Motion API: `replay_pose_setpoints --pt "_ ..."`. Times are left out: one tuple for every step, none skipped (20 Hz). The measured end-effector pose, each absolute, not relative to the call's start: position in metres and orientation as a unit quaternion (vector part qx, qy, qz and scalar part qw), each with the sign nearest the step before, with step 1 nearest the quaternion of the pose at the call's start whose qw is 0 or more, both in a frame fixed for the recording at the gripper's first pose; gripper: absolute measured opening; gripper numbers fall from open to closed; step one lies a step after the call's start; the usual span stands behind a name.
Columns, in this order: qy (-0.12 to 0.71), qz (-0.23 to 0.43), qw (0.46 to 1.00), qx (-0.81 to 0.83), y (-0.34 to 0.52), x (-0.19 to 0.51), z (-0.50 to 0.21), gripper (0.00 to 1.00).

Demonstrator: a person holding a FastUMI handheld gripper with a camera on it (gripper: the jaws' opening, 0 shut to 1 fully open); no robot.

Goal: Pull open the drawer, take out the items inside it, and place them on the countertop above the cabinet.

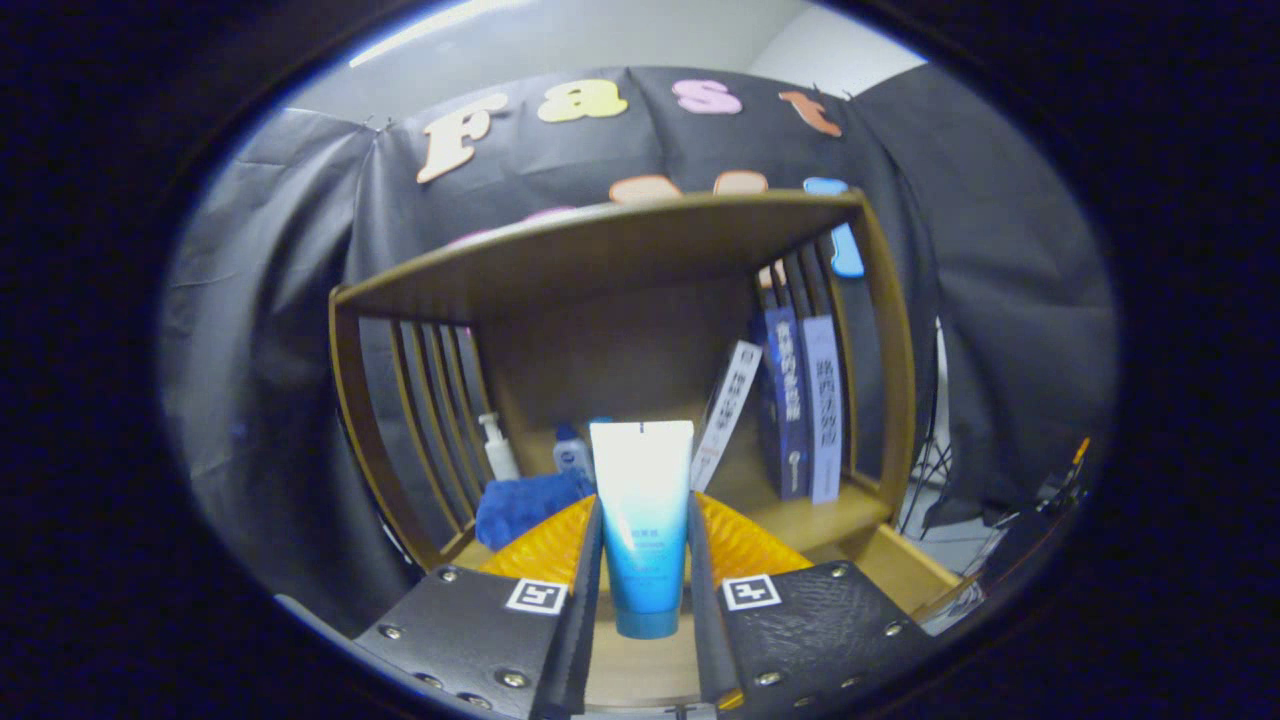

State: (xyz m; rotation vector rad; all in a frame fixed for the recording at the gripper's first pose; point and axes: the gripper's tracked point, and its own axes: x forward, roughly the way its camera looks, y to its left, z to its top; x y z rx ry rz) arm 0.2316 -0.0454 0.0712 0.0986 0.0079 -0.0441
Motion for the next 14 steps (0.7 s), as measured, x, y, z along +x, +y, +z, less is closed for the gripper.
replay_pose_setpoints --pt "-0.007 -0.027 0.998 0.048 -0.047 0.231 0.083 0.42" --pt "-0.019 -0.028 0.998 0.049 -0.045 0.232 0.095 0.42" --pt "-0.027 -0.031 0.998 0.046 -0.044 0.235 0.103 0.42" --pt "-0.034 -0.036 0.998 0.042 -0.044 0.237 0.109 0.42" --pt "-0.038 -0.035 0.998 0.035 -0.043 0.240 0.113 0.42" --pt "-0.038 -0.034 0.998 0.029 -0.040 0.244 0.113 0.42" --pt "-0.036 -0.034 0.998 0.025 -0.037 0.249 0.111 0.42" --pt "-0.032 -0.034 0.999 0.021 -0.035 0.254 0.107 0.42" --pt "-0.028 -0.033 0.999 0.018 -0.031 0.261 0.101 0.42" --pt "-0.023 -0.034 0.999 0.012 -0.030 0.267 0.094 0.42" --pt "-0.015 -0.035 0.999 0.009 -0.029 0.273 0.086 0.42" --pt "-0.009 -0.037 0.999 0.005 -0.028 0.279 0.077 0.42" --pt "-0.002 -0.041 0.999 0.001 -0.028 0.286 0.067 0.42" --pt "0.007 -0.046 0.999 -0.001 -0.032 0.293 0.056 0.42"
